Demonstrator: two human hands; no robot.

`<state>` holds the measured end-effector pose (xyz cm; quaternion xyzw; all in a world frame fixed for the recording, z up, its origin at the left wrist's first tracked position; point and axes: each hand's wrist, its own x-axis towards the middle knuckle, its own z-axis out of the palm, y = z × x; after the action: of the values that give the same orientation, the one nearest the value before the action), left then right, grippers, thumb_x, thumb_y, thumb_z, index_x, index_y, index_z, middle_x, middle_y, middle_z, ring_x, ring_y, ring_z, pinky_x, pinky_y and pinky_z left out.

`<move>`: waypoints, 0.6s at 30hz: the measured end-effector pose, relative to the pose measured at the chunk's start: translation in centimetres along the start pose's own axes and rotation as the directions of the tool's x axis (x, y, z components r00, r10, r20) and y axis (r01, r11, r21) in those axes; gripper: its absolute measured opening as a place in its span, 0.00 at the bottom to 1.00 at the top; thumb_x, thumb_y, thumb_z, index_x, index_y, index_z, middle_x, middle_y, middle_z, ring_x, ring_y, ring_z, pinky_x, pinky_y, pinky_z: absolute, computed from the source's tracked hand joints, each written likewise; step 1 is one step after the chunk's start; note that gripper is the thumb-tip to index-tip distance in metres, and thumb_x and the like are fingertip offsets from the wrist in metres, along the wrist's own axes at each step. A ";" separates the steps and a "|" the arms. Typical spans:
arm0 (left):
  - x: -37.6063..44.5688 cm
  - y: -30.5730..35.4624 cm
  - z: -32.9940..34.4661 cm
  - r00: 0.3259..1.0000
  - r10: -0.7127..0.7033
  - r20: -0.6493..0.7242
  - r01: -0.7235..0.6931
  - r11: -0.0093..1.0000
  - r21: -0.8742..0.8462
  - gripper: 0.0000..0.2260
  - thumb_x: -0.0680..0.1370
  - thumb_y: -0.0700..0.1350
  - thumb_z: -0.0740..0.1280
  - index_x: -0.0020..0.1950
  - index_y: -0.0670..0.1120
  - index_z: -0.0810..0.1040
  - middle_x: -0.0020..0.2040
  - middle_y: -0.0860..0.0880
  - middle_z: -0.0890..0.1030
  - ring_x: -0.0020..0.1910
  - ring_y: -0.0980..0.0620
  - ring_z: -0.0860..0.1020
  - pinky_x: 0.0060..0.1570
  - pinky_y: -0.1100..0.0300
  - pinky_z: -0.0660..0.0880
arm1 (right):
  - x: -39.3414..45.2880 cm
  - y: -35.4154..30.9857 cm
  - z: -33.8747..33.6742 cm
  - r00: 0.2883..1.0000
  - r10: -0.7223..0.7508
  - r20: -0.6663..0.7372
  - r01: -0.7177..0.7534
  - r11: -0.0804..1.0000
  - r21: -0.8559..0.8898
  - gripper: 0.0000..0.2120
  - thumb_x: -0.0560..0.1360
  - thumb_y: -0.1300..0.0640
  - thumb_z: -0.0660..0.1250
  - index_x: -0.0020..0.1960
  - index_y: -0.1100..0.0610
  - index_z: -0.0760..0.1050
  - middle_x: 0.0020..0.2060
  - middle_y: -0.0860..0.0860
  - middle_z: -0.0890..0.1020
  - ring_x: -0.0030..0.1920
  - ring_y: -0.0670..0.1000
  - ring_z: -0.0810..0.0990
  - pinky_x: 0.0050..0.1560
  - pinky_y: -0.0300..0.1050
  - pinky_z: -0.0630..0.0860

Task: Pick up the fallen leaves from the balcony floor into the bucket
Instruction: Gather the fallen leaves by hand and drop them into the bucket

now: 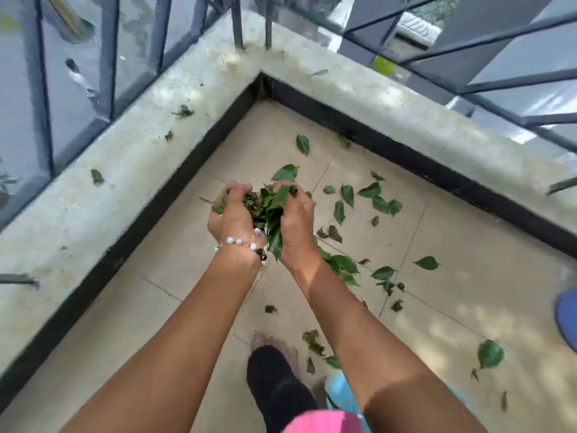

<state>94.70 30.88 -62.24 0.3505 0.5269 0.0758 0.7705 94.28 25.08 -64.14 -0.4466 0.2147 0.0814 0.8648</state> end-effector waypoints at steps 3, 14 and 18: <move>-6.6 2.2 0.9 0.998 -0.004 0.061 0.002 0.999 0.036 0.16 0.69 0.35 0.74 0.56 0.38 0.80 0.38 0.44 0.81 0.35 0.46 0.81 0.36 0.55 0.81 | -4.5 -5.7 1.8 0.998 -0.034 -0.058 0.034 0.999 0.008 0.04 0.71 0.66 0.63 0.41 0.59 0.73 0.32 0.53 0.76 0.34 0.50 0.76 0.37 0.42 0.76; -36.8 7.5 1.0 0.961 -0.043 0.272 -0.020 0.974 0.227 0.10 0.70 0.36 0.75 0.51 0.41 0.81 0.44 0.42 0.84 0.42 0.45 0.84 0.44 0.53 0.82 | -25.8 -26.0 2.9 0.895 -0.052 -0.442 0.136 0.978 0.160 0.06 0.68 0.64 0.63 0.36 0.56 0.76 0.34 0.55 0.80 0.36 0.54 0.79 0.40 0.46 0.77; -46.2 4.6 1.6 0.923 -0.095 0.372 -0.021 0.955 0.295 0.08 0.71 0.34 0.73 0.47 0.44 0.81 0.34 0.49 0.83 0.32 0.53 0.81 0.32 0.62 0.78 | -32.4 -32.3 -1.2 0.829 -0.032 -0.558 0.185 0.958 0.220 0.06 0.66 0.61 0.61 0.33 0.54 0.75 0.33 0.55 0.78 0.36 0.56 0.77 0.40 0.47 0.76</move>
<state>77.27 11.11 -23.98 0.4588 0.3786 -0.0878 0.7990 75.64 6.76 -26.58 -0.3430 0.4365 -0.1292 0.8217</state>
